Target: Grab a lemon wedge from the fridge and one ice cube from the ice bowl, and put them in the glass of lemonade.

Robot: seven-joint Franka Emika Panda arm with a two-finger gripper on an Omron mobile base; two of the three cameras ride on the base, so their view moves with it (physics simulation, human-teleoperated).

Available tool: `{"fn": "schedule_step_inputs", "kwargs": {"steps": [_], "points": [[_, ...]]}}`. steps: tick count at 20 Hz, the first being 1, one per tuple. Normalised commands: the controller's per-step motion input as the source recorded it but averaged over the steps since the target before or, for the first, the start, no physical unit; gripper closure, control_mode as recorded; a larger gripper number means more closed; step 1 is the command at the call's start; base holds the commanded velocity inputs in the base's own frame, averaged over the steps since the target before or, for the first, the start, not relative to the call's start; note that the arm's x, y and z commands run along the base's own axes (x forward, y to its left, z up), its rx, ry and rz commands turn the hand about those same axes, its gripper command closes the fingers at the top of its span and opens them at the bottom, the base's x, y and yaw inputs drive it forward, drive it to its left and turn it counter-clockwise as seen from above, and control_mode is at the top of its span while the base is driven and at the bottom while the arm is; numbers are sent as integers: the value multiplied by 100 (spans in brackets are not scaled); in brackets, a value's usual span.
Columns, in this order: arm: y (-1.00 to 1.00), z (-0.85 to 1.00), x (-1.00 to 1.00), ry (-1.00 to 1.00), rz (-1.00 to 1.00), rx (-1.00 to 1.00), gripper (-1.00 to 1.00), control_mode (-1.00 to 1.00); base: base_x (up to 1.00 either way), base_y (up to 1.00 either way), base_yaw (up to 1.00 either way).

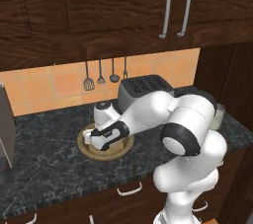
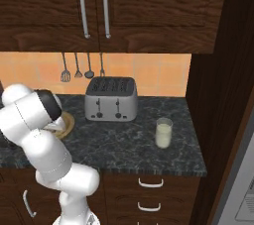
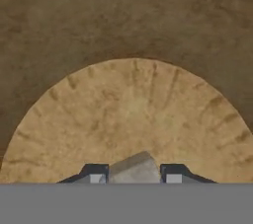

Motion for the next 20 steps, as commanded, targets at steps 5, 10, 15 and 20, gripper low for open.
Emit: {"fn": "schedule_step_inputs", "kwargs": {"steps": [5, 10, 15, 20], "points": [[-19, 25, -42, -11, 0, 0, 100, -100, 0, 0, 0], [-54, 44, -26, -17, 0, 0, 100, -100, 0, 0, 0], [-76, 64, -45, -15, 0, 0, 100, -100, 0, 0, 0], [-82, 88, -36, -2, 0, -1, 100, -100, 0, 0, 0]]}}
